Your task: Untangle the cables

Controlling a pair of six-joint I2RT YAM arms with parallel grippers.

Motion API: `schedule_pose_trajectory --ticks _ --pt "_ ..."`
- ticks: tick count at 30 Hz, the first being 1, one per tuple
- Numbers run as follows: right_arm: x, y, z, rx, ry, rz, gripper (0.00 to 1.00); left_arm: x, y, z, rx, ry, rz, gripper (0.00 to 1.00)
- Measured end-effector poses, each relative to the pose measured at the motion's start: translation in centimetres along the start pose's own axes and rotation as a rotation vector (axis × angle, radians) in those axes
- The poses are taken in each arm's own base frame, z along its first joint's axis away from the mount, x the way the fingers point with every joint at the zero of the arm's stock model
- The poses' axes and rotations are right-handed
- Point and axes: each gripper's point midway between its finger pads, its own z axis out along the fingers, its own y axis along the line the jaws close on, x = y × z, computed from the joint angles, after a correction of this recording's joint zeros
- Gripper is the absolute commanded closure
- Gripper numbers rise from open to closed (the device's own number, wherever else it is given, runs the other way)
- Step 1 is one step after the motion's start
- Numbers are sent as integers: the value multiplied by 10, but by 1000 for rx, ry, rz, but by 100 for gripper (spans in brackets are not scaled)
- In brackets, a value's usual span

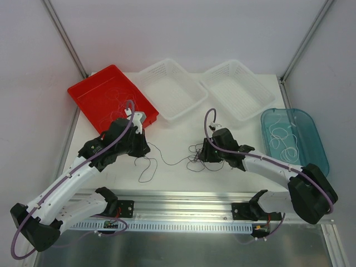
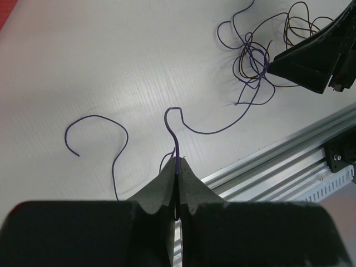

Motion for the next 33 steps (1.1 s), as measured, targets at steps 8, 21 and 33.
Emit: schedule_pose_trajectory --ticks 8,21,33 --pt "-10 5 6 -15 -48 48 63 1 -1 0 4 3 0 100" --pt "-15 19 19 -16 -34 38 66 9 -1 4 16 26 -1 100" --pt "1 -1 47 90 22 37 96 15 5 6 -1 38 -2 100"
